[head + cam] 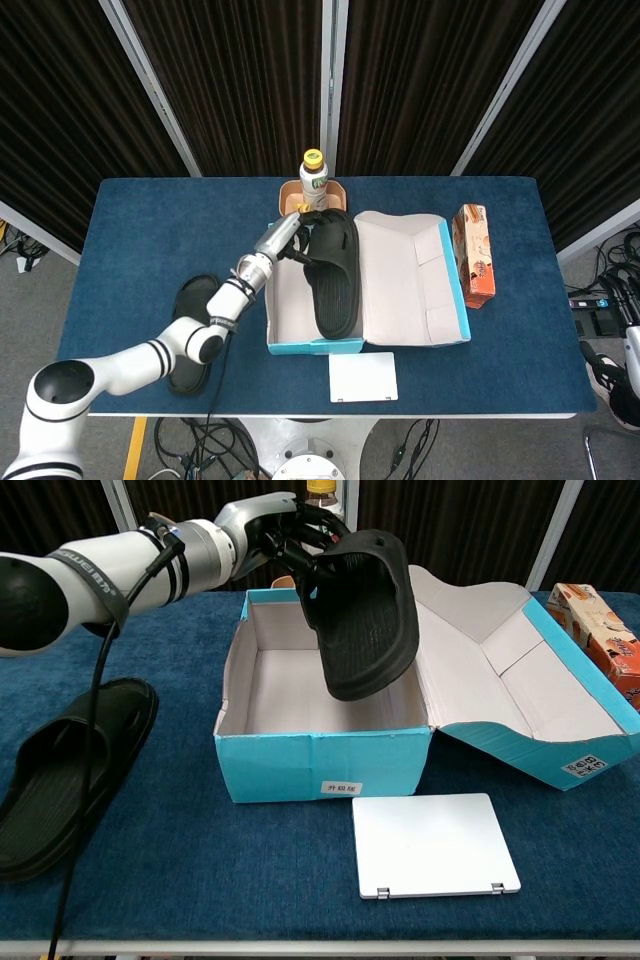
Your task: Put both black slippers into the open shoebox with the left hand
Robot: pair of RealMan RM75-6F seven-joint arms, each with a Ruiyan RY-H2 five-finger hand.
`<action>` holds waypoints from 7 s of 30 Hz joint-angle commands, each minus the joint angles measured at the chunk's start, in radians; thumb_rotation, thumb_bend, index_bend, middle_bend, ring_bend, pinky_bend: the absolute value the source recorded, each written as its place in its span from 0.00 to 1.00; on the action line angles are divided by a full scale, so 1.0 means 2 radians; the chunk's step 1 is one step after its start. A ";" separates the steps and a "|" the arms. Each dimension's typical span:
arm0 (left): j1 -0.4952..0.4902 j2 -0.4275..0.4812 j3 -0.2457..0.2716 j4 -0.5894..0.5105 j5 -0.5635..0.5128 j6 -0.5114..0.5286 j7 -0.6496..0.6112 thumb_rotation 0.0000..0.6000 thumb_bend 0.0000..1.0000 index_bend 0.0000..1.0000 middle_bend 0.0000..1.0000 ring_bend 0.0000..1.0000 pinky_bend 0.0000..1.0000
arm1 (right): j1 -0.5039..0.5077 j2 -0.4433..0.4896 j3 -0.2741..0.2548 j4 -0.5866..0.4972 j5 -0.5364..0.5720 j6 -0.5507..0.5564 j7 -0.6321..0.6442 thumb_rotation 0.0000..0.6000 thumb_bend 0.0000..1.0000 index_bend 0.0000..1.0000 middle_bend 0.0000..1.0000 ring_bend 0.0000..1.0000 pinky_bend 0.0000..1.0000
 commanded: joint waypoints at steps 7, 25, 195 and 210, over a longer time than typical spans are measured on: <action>-0.006 -0.053 -0.002 0.060 -0.012 0.018 0.005 1.00 0.00 0.49 0.52 0.65 0.55 | 0.000 0.003 -0.001 -0.002 -0.002 -0.001 -0.001 1.00 0.16 0.01 0.08 0.00 0.04; 0.008 -0.161 0.027 0.187 0.046 0.105 -0.062 1.00 0.00 0.52 0.53 0.65 0.55 | -0.003 0.011 -0.002 -0.017 -0.007 0.004 -0.014 1.00 0.16 0.01 0.08 0.00 0.04; 0.086 -0.098 0.056 0.153 0.098 0.161 -0.135 1.00 0.00 0.51 0.51 0.66 0.70 | 0.008 0.008 -0.004 -0.036 -0.023 0.005 -0.036 1.00 0.16 0.01 0.09 0.00 0.07; 0.088 -0.074 0.047 0.110 0.042 0.068 -0.073 1.00 0.00 0.50 0.53 0.66 0.68 | 0.009 0.010 -0.003 -0.039 -0.022 0.004 -0.039 1.00 0.16 0.01 0.09 0.00 0.07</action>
